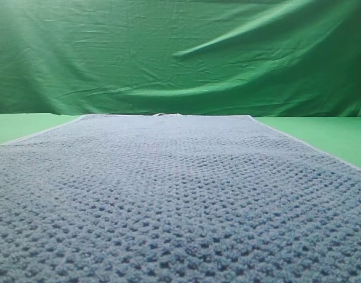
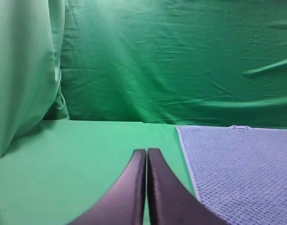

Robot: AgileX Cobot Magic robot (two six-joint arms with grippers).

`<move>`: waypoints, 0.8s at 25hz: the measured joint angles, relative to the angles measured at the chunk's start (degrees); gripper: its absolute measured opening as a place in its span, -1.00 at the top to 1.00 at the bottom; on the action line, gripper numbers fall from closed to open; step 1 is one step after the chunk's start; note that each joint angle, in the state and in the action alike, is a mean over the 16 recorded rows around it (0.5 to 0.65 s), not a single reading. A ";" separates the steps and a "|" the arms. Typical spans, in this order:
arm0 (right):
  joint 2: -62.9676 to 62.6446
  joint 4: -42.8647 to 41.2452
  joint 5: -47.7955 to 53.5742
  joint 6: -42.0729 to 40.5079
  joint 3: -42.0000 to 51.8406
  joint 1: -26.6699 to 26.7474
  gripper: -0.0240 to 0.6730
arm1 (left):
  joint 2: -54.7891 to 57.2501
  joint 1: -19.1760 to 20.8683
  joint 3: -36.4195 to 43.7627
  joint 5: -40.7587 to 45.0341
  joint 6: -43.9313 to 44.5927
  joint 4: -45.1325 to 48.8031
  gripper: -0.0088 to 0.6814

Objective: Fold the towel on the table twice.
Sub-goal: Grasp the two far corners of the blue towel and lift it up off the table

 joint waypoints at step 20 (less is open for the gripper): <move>6.73 12.71 6.11 -5.33 -12.77 0.00 0.79 | 4.47 -0.03 -14.68 18.06 -9.80 -3.25 0.97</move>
